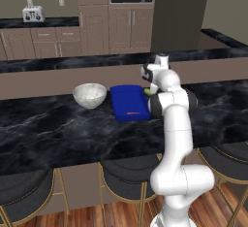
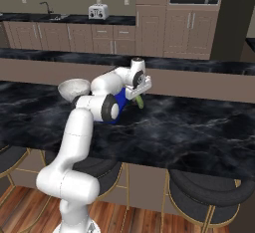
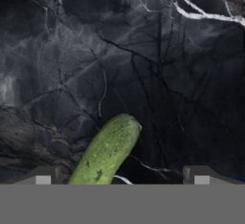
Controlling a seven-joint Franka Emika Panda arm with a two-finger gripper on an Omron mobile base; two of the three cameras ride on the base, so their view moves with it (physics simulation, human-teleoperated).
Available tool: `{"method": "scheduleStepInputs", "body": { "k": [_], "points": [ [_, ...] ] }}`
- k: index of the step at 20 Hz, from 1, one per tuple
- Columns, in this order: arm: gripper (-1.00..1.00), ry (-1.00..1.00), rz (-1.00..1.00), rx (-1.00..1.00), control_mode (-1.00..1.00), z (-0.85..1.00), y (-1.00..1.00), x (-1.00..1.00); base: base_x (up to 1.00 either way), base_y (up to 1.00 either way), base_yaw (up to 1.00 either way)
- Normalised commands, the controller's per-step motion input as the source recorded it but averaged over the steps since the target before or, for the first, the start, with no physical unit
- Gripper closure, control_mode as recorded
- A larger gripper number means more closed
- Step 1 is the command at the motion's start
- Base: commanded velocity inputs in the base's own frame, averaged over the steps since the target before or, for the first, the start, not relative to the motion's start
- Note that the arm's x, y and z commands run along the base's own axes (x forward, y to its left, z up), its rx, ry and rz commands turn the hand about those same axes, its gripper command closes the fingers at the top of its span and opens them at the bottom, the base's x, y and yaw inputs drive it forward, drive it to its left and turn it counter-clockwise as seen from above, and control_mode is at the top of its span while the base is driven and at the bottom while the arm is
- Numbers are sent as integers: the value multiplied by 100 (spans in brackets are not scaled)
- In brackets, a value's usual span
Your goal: Place the two vegetables and bowl onto the tray for setting up a vegetable dip station.
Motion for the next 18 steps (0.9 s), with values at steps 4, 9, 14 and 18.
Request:
{"method": "scheduleStepInputs", "body": {
  "k": [4,9,14,18],
  "points": [
    [-100,0,0,0,-100,-16,0,18,0,0,0],
    [-100,0,0,0,-100,-17,0,19,0,0,0],
    [-100,0,0,0,-100,-19,0,15,0,0,0],
    [-100,0,0,0,-100,-18,0,4,0,0,0]
  ]
}}
